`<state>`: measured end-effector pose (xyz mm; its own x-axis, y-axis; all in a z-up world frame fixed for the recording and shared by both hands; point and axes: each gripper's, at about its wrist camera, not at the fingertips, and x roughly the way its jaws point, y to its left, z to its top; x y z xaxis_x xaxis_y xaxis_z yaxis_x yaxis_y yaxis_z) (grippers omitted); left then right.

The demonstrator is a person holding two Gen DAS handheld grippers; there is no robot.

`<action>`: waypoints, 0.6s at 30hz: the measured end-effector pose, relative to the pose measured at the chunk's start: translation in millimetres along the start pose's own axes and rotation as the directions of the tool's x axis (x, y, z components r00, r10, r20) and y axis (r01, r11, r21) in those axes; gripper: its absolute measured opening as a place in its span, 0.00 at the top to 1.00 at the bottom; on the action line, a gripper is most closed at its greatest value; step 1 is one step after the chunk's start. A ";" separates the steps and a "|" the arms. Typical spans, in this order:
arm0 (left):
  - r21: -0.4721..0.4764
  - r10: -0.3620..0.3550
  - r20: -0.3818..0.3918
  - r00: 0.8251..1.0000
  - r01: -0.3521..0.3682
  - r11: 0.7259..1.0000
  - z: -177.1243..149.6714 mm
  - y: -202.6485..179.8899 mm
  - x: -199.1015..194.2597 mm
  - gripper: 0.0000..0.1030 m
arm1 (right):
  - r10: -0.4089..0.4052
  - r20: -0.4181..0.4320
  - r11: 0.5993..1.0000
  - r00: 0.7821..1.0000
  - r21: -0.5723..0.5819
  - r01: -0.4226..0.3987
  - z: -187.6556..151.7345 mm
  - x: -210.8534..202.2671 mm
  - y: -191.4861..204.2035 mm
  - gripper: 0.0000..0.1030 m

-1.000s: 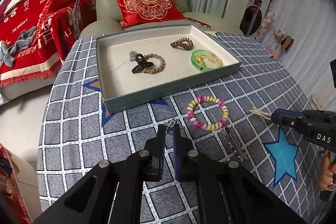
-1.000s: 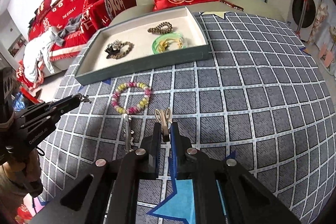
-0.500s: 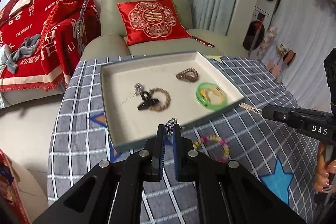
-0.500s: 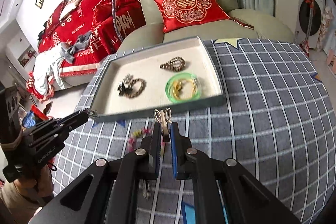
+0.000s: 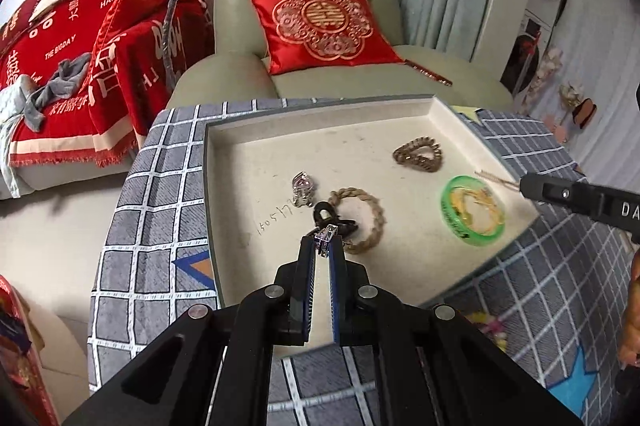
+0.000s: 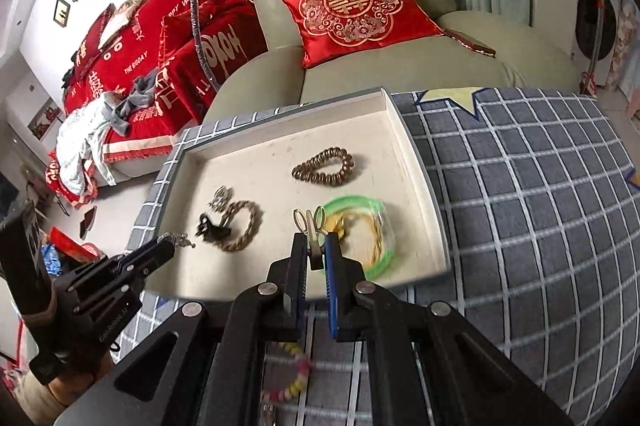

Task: Organize jewelry
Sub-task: 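Carry the hair pin and silver charm into the white tray with both tools, then open both tools to release the items in the tray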

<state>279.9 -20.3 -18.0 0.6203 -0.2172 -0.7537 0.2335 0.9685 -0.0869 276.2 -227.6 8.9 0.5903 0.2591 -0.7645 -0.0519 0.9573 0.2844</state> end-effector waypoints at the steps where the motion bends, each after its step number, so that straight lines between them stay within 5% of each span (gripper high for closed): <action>1: -0.003 0.004 -0.005 1.000 -0.004 1.000 0.0 1.0 3.7 0.80 | -0.003 -0.001 1.000 1.000 -0.002 0.003 3.2 4.6 0.0 0.91; 18: 0.093 0.072 -0.012 0.997 -0.070 0.993 -7.6 -13.2 23.8 0.79 | -0.036 -0.088 0.999 0.995 0.026 0.039 -3.0 60.1 -15.8 0.90</action>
<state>285.9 -37.3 -39.7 0.6262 -0.1455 -0.7660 0.2578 0.9658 0.0272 310.1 -226.7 -43.3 0.5186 0.2343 -0.8223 -0.0083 0.9630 0.2692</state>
